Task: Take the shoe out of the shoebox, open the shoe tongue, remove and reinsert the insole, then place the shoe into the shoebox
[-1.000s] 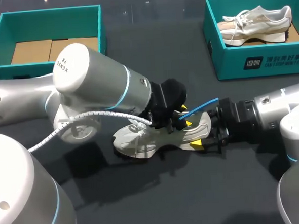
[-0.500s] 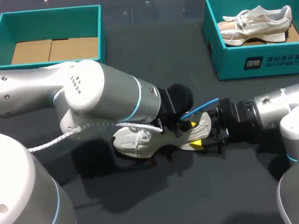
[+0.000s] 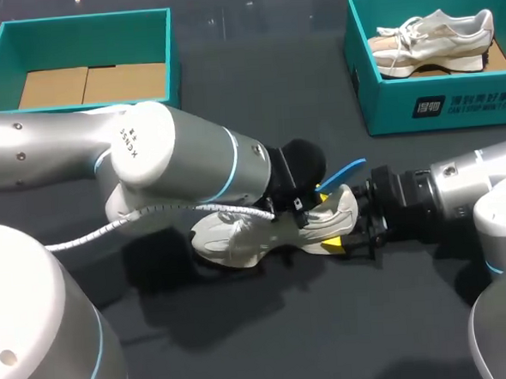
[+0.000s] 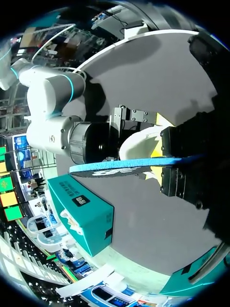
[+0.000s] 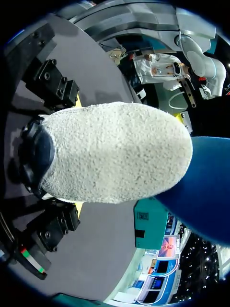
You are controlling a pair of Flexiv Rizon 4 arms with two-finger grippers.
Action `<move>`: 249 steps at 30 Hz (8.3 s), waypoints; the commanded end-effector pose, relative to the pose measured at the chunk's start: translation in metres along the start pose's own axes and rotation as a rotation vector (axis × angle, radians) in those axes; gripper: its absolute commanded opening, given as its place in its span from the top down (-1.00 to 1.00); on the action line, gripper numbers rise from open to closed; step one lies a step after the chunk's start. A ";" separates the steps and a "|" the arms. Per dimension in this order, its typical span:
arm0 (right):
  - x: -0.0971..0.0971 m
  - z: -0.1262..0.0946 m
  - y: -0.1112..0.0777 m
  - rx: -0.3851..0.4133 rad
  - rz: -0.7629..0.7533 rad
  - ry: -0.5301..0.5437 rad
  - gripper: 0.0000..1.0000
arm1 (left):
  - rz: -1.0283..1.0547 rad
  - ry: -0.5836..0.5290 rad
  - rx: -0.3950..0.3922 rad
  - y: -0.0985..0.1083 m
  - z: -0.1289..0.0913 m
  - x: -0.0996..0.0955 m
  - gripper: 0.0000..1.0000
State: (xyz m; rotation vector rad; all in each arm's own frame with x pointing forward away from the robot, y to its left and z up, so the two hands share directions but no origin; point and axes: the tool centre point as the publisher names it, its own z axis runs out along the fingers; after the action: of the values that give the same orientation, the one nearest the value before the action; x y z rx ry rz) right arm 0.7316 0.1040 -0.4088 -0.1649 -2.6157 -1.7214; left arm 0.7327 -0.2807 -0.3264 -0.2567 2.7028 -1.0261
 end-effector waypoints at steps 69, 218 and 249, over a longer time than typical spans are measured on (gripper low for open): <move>0.001 0.001 0.002 0.005 0.001 -0.001 1.00 | -0.123 0.383 0.581 -0.213 -0.221 -0.030 1.00; 0.008 -0.052 0.033 0.832 0.188 0.014 -1.00 | -0.412 0.533 0.759 -0.129 -0.347 0.048 1.00; 0.010 -0.031 0.076 0.993 0.308 -0.120 -1.00 | -0.412 0.533 0.759 -0.129 -0.347 0.048 1.00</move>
State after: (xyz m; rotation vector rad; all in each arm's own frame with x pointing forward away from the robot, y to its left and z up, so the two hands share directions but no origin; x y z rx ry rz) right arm 0.7259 0.1017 -0.3256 -0.5982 -2.9486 -0.2686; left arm 0.5998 -0.1705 0.0045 -0.4458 2.4523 -2.4318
